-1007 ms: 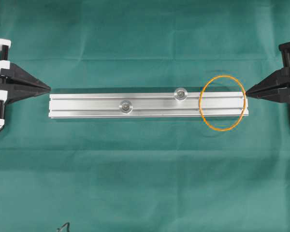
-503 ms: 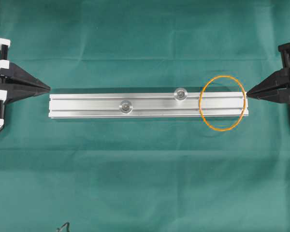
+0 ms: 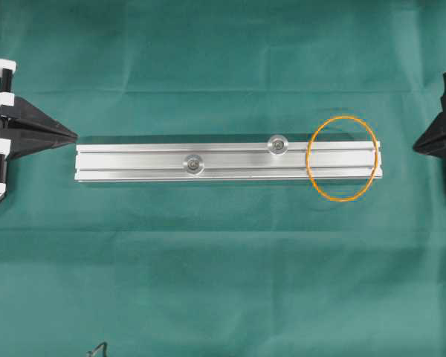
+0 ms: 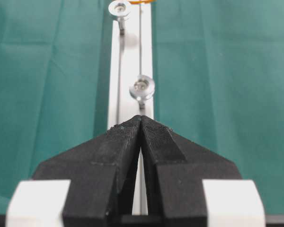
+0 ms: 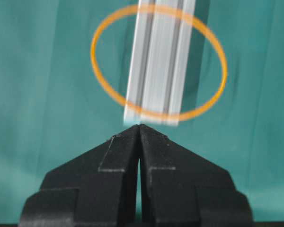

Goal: Hook the rubber onto the shaft.
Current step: 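Move the open right gripper over the orange band at the rail's right end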

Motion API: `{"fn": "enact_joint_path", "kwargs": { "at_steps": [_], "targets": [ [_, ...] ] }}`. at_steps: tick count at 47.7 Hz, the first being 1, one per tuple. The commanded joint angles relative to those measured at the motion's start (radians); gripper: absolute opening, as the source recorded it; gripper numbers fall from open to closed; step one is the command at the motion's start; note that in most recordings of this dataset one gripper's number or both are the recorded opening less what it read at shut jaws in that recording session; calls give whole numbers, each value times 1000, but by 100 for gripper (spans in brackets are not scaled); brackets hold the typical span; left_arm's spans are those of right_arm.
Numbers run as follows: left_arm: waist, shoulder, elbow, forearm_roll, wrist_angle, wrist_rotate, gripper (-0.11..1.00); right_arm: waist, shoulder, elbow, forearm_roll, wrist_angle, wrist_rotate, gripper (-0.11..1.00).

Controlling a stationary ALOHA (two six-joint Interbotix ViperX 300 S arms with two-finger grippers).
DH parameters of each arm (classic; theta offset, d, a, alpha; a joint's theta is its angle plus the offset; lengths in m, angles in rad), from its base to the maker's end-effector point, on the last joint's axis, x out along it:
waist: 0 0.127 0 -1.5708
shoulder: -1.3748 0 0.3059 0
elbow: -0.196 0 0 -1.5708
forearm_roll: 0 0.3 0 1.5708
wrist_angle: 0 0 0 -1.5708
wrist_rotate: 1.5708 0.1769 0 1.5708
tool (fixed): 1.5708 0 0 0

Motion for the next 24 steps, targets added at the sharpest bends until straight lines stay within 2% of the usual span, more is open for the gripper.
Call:
{"fn": "enact_joint_path", "kwargs": {
  "at_steps": [1, 8, 24],
  "targets": [
    [-8, 5, -31, 3, -5, -2, 0, -3, 11, -38, 3, 54, 3, 3],
    [-9, 5, -32, 3, -5, -2, 0, -3, 25, -43, -2, 104, 2, 3],
    [-9, 6, -32, 3, -5, -2, 0, -3, 29, -43, -48, 155, 2, 3]
  ]
}}
